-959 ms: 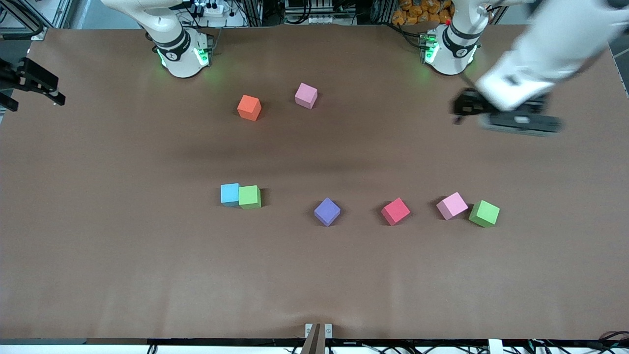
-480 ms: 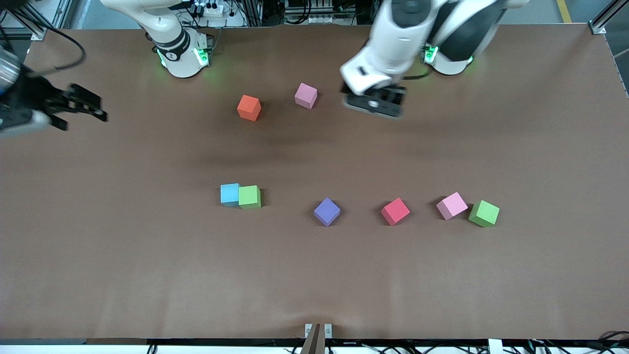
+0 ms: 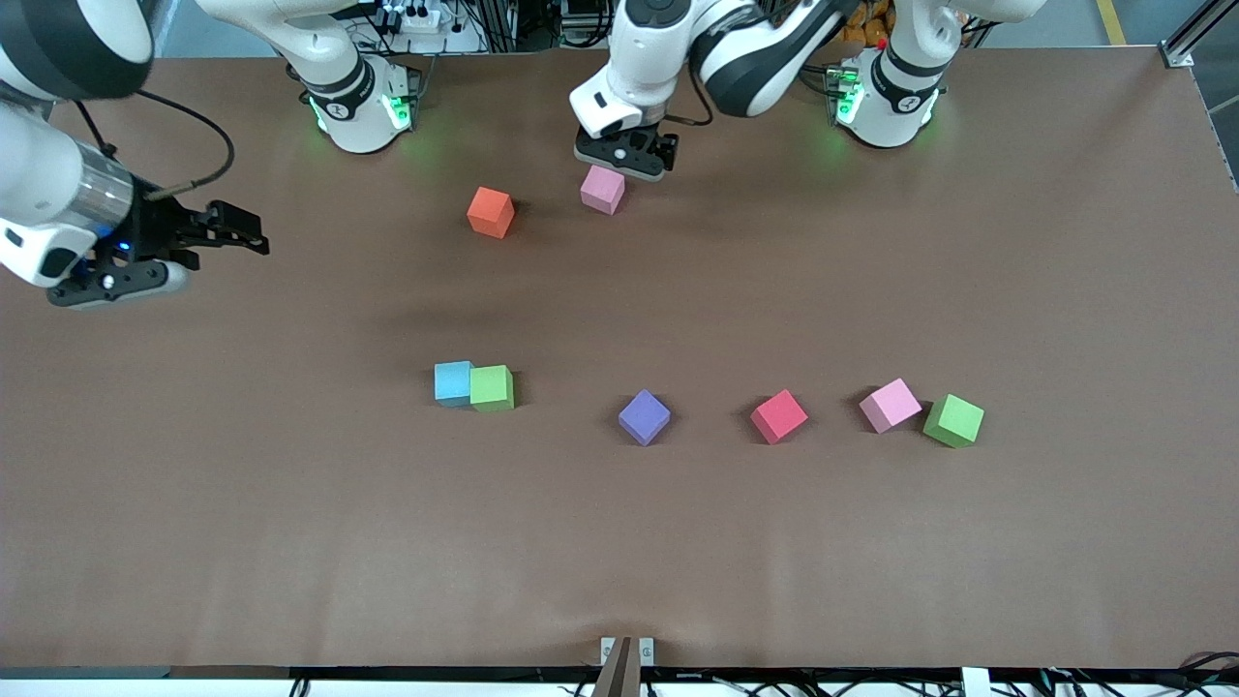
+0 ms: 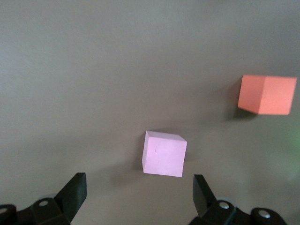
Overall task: Arrange blocks into number 1
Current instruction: 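Grasp the pink block with the left gripper while the right gripper reaches out, then lift the pink block while the right gripper descends onto the cyan block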
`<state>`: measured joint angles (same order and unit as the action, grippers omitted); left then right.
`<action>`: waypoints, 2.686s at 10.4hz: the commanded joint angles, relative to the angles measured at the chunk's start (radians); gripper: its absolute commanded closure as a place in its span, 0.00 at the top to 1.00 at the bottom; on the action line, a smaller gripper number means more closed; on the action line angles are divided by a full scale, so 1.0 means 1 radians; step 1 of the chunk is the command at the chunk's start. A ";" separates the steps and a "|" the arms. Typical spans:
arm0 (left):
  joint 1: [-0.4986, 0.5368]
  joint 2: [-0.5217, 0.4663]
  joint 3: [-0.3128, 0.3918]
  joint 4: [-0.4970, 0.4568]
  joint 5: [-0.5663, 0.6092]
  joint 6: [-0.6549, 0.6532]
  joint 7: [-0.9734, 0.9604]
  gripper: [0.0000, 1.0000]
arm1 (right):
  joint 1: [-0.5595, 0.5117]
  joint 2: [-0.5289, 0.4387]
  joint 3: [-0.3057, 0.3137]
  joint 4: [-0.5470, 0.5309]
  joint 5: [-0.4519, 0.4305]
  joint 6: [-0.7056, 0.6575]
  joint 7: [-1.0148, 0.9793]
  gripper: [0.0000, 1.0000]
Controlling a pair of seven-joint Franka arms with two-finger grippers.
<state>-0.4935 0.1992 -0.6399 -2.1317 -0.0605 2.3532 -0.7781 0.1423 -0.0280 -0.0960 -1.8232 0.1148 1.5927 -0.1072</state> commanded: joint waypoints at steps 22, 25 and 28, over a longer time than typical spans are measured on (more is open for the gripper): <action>-0.198 0.287 0.170 0.059 0.148 0.201 -0.283 0.00 | 0.167 0.460 0.001 0.091 0.002 0.542 -0.793 1.00; -0.192 0.269 0.180 0.058 0.149 0.196 -0.434 0.00 | 0.267 0.505 0.001 0.058 -0.016 0.679 -0.867 1.00; -0.194 0.273 0.175 0.036 0.191 0.195 -0.515 0.00 | 0.281 0.504 0.004 -0.019 -0.084 0.725 -0.941 1.00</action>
<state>-0.6813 0.4895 -0.4662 -2.0711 0.0841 2.5494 -1.2392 0.4315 0.4875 -0.0889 -1.8087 0.0504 2.3018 -0.9759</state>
